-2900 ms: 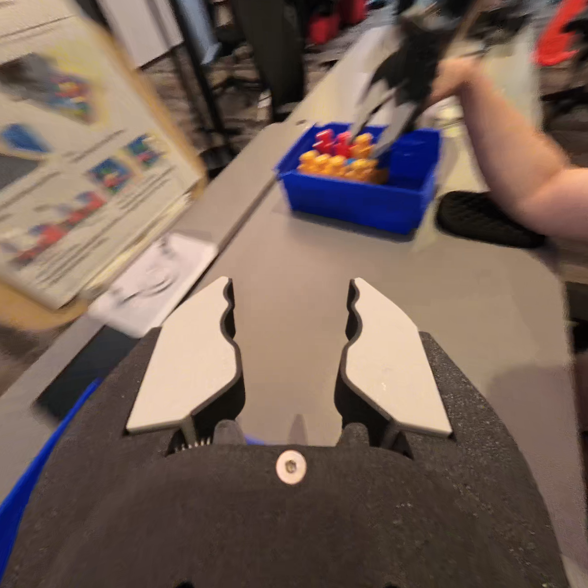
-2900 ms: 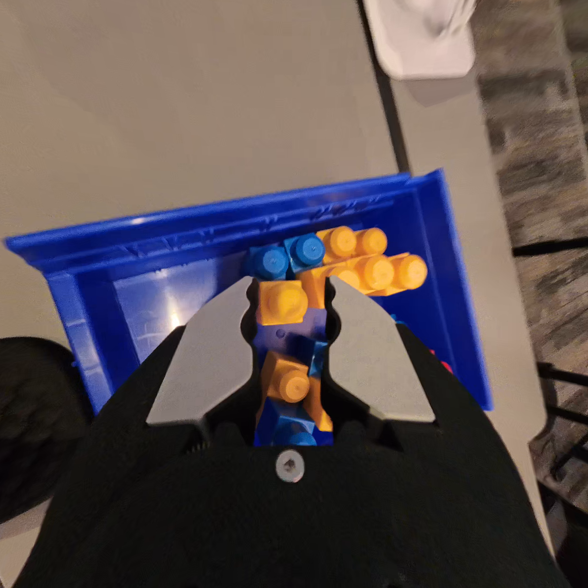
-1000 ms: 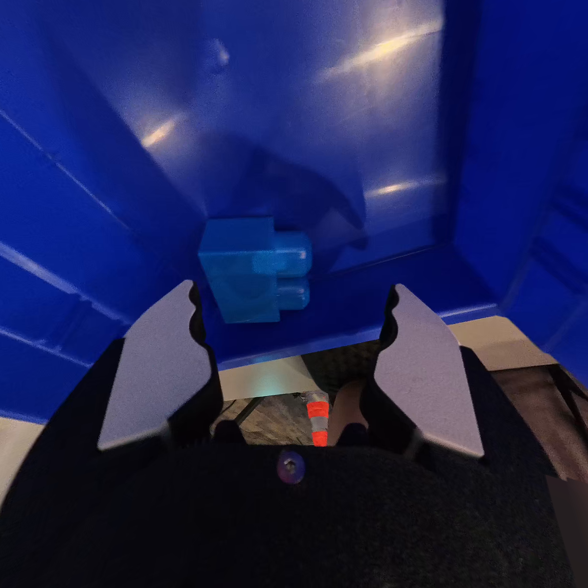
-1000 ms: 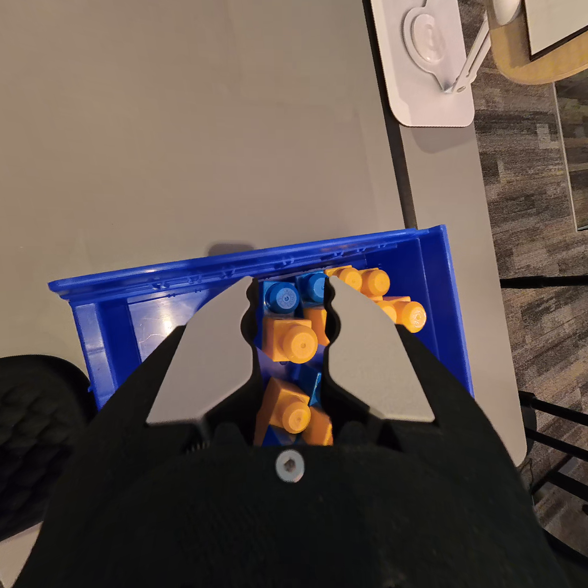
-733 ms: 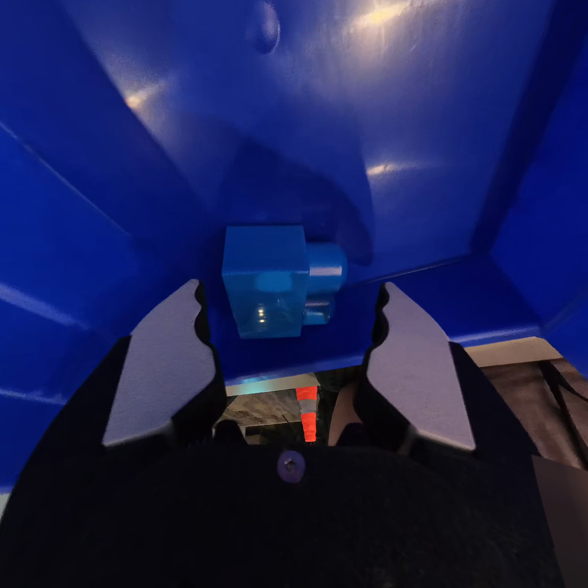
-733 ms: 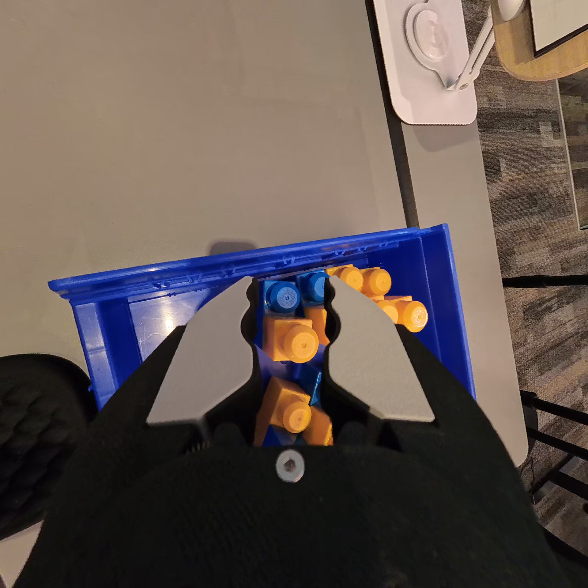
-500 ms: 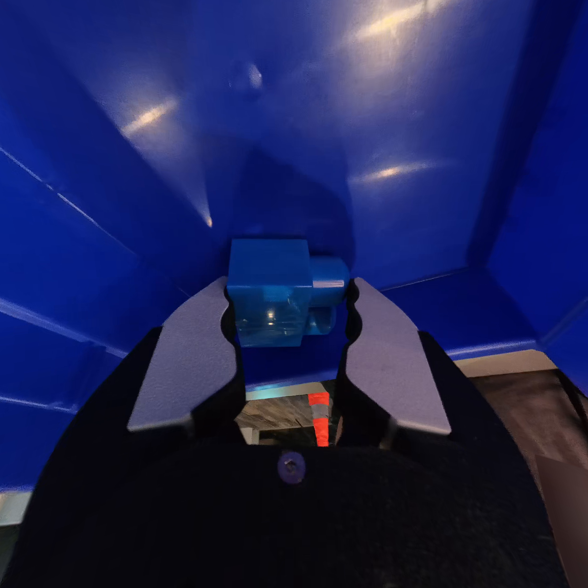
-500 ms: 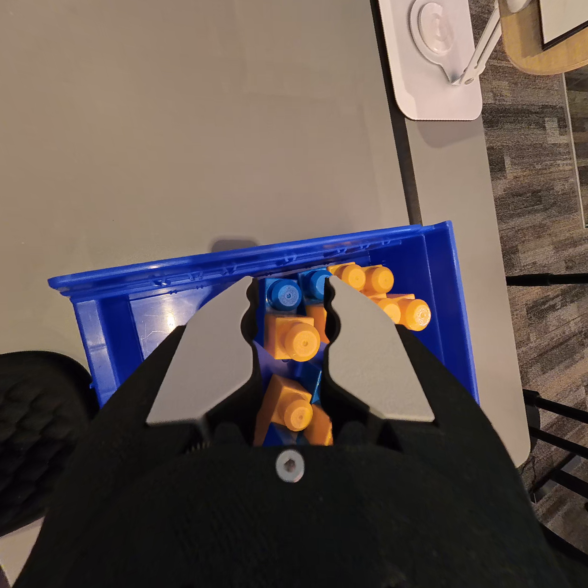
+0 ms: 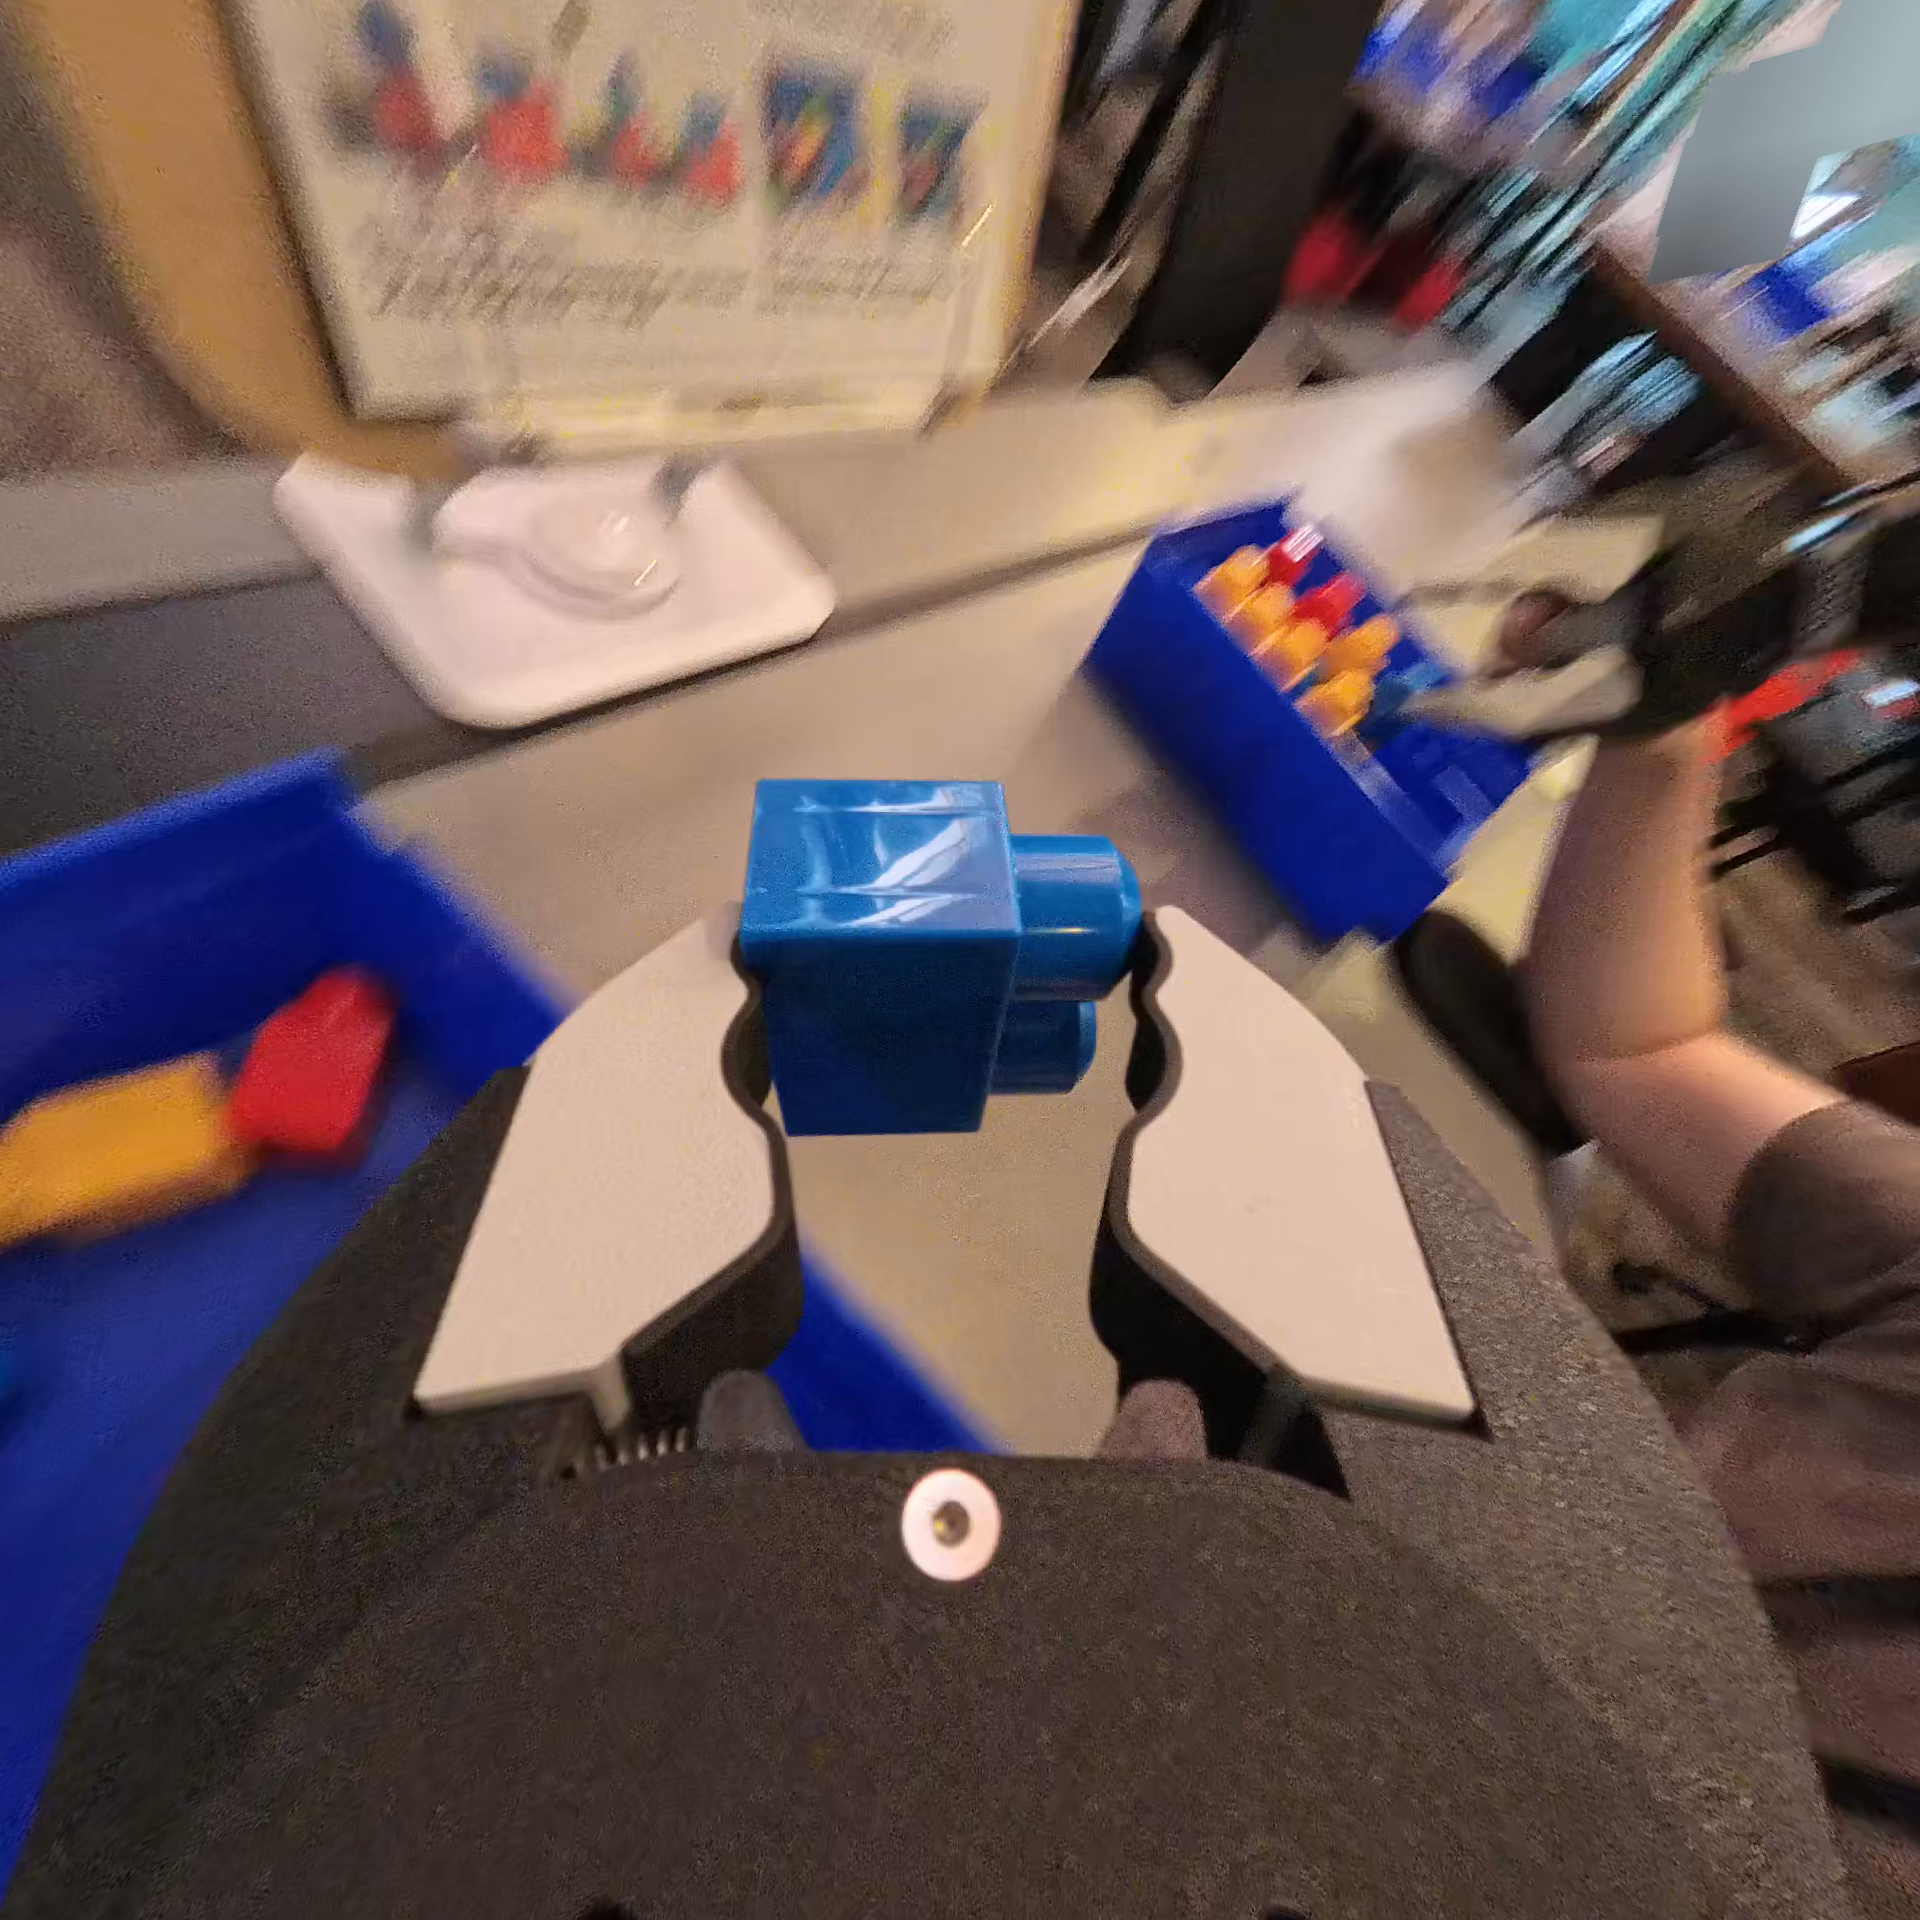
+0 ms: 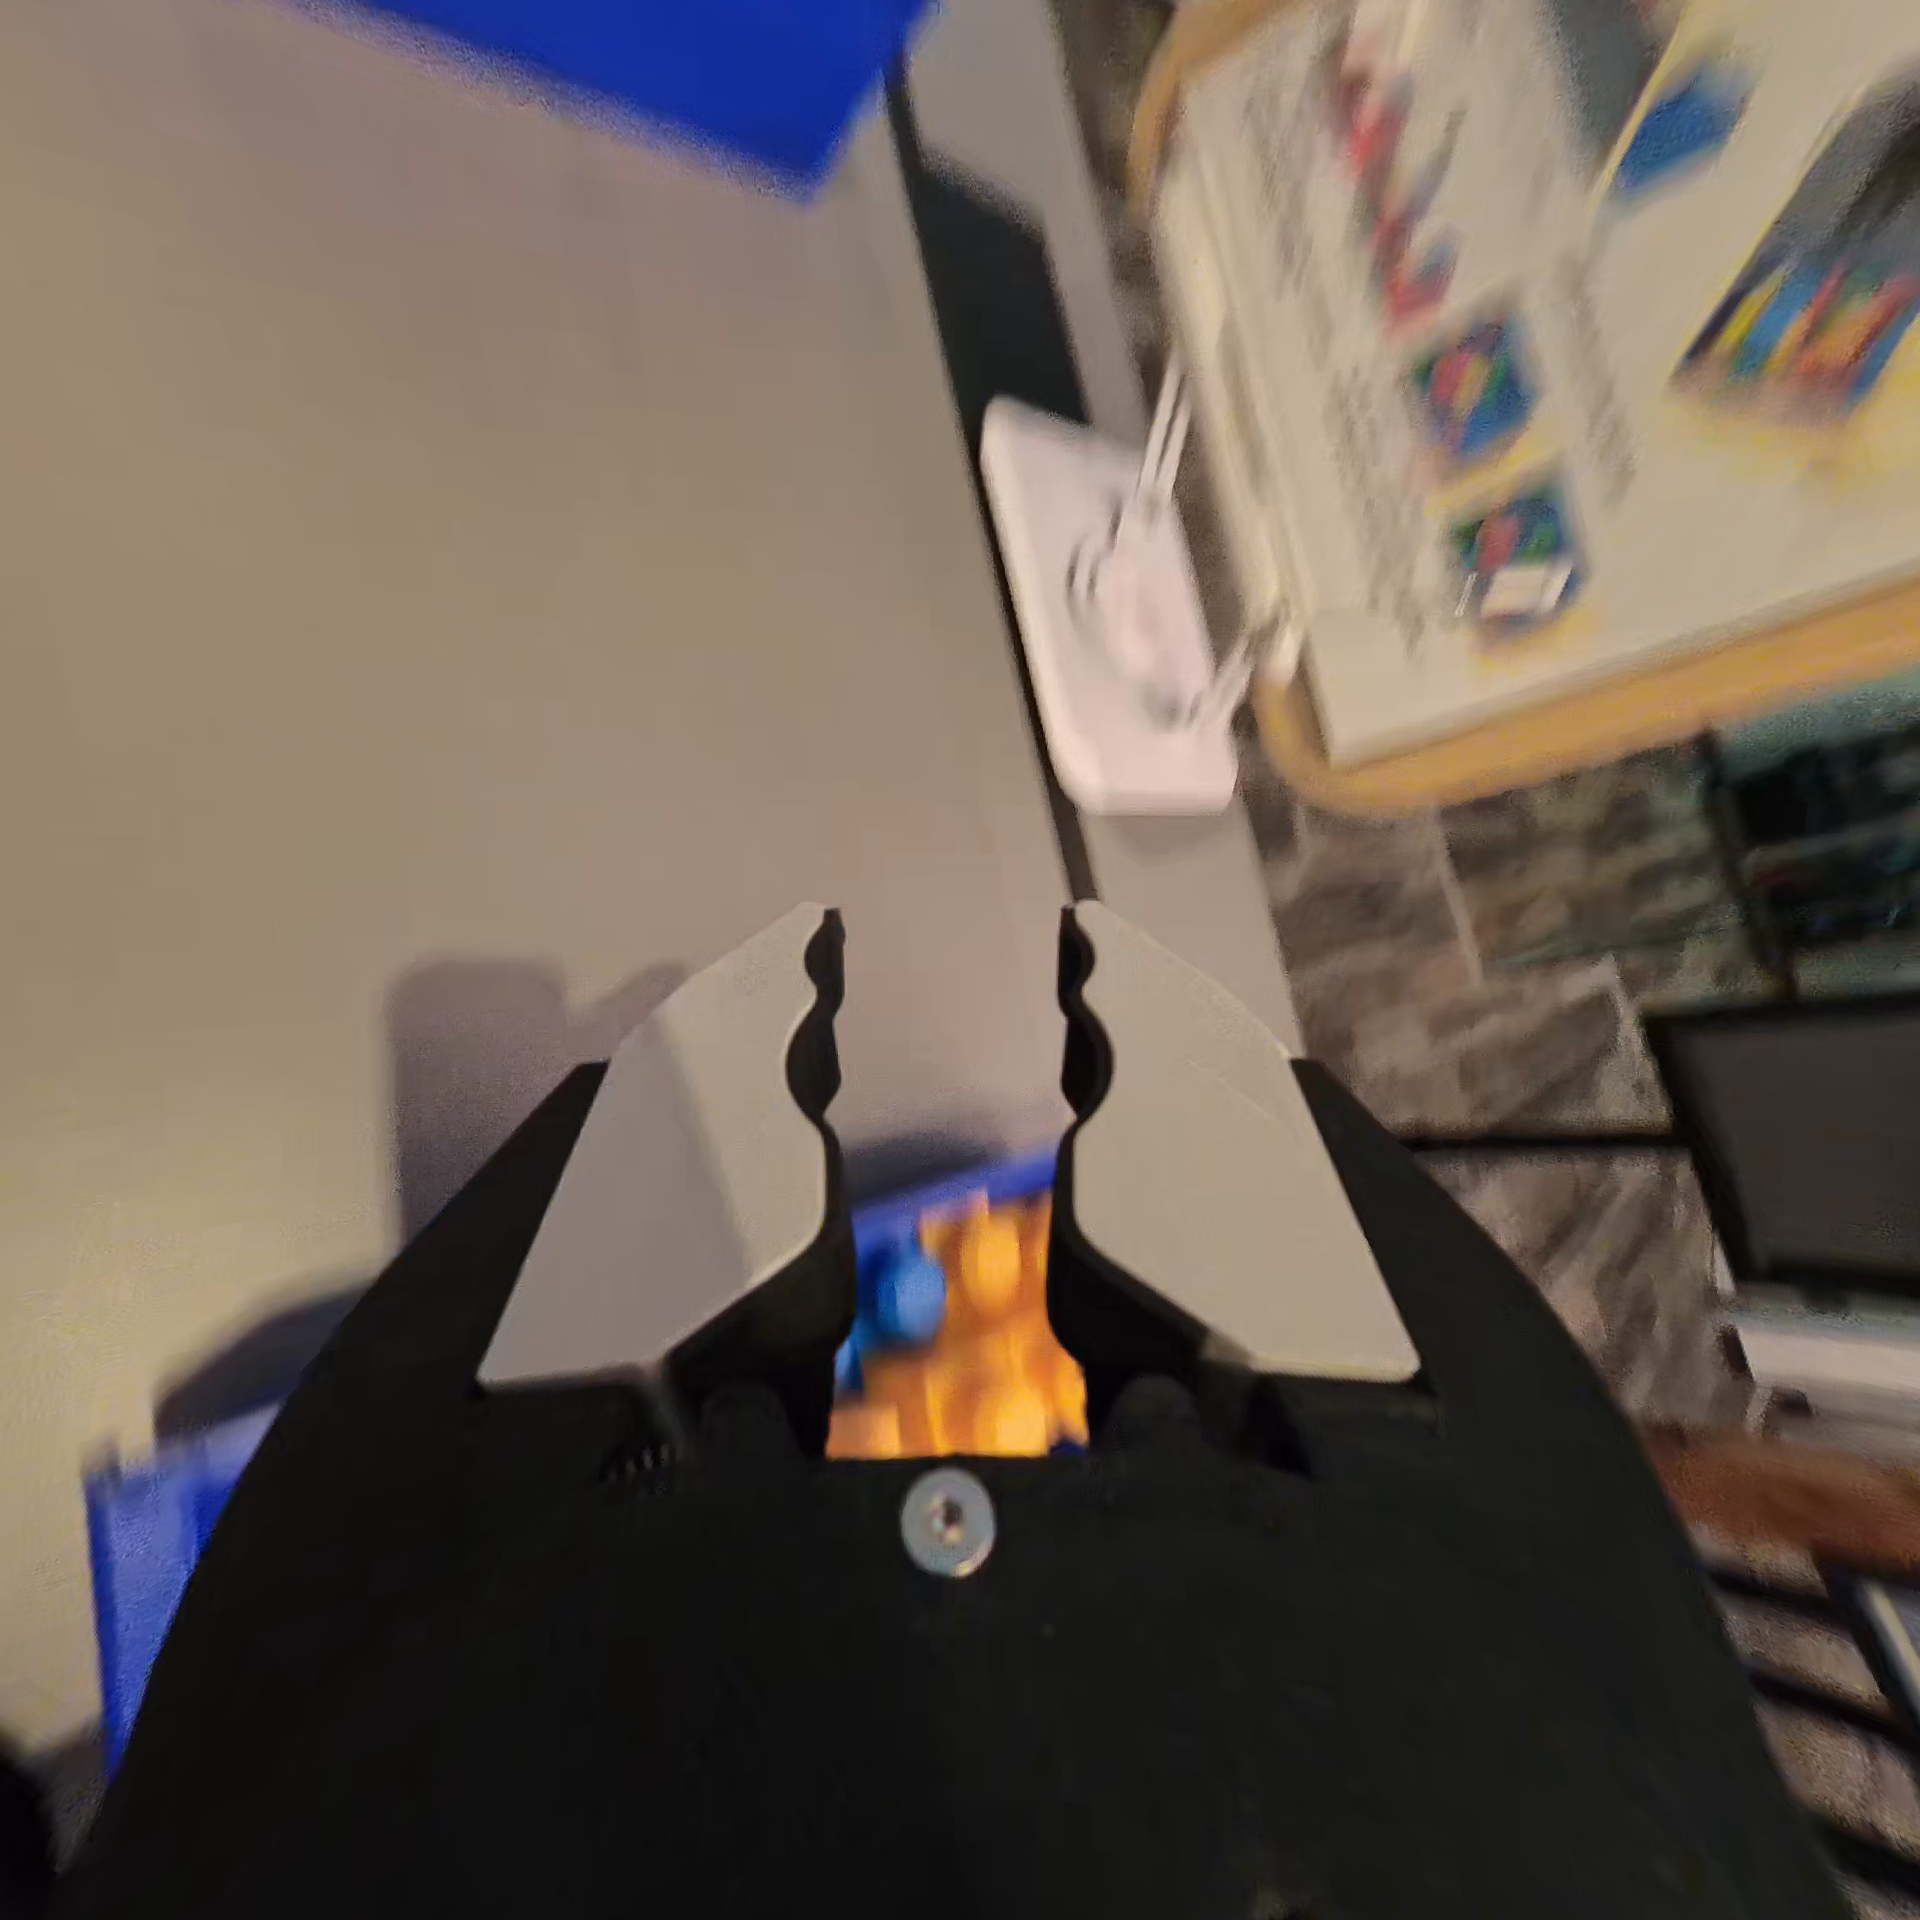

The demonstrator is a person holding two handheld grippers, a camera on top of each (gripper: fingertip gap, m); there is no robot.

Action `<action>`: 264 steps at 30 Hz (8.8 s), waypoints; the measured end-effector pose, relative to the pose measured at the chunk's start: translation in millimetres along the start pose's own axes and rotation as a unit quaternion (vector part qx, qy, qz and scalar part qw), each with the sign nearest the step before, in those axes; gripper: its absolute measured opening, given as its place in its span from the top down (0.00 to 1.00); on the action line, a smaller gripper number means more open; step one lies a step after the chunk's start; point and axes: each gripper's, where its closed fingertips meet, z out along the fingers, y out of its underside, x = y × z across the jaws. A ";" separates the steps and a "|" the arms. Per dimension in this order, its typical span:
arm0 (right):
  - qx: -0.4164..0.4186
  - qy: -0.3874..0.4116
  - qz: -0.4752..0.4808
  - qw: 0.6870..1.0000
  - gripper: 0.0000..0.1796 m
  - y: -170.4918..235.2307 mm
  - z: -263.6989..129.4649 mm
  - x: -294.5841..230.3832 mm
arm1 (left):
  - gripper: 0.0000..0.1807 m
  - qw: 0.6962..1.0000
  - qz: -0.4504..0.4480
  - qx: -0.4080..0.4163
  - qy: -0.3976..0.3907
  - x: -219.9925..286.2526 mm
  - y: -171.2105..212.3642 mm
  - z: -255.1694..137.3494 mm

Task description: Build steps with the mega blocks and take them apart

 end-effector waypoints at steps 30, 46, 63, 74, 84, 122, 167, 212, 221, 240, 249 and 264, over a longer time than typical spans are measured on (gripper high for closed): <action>0.175 -0.050 0.317 0.931 0.79 -78.8 88.2 -51.5 | 0.73 0.965 0.175 0.196 0.007 76.5 -40.4 59.6; -0.058 -0.212 0.299 0.929 0.79 -4.1 159.1 -146.8 | 0.69 0.943 0.223 -0.101 -0.224 -151.9 62.7 41.8; -0.081 -0.231 0.265 0.933 0.78 0.0 163.8 -159.8 | 0.71 0.871 0.298 -0.270 -0.284 -203.0 108.8 67.2; -0.086 -0.231 0.242 0.938 0.78 0.0 162.6 -163.6 | 0.73 0.872 0.244 -0.299 -0.300 -203.4 116.2 58.4; -0.090 -0.231 0.222 0.943 0.78 0.3 161.6 -166.1 | 0.79 0.906 0.123 -0.301 -0.273 -200.9 119.2 53.7; -0.214 -0.177 0.227 0.933 0.84 39.0 89.0 -98.9 | 0.69 0.859 0.424 -0.286 0.001 38.7 150.1 171.4; 0.148 -0.293 0.303 0.895 0.80 -90.1 53.4 -86.6 | 0.65 0.938 0.248 -0.110 0.217 134.7 79.8 132.3; -0.263 -0.194 0.232 0.916 0.67 54.1 82.5 -113.3 | 0.77 0.955 0.182 0.017 0.233 128.2 24.7 95.3; -0.288 -0.186 0.285 0.895 0.70 64.2 96.7 -123.7 | 0.77 0.955 0.197 0.031 0.221 128.4 17.8 86.2; -0.295 -0.177 0.268 0.900 0.79 71.4 106.0 -125.8 | 0.77 0.951 0.208 -0.004 0.230 133.6 31.1 94.3; -0.004 -0.180 0.385 0.905 0.80 -22.9 50.9 -50.7 | 0.77 0.949 0.183 -0.068 0.248 136.7 65.0 129.1; 0.029 -0.353 0.368 0.860 0.79 -60.5 30.5 -96.1 | 0.77 0.918 0.183 -0.194 0.294 163.3 136.1 166.8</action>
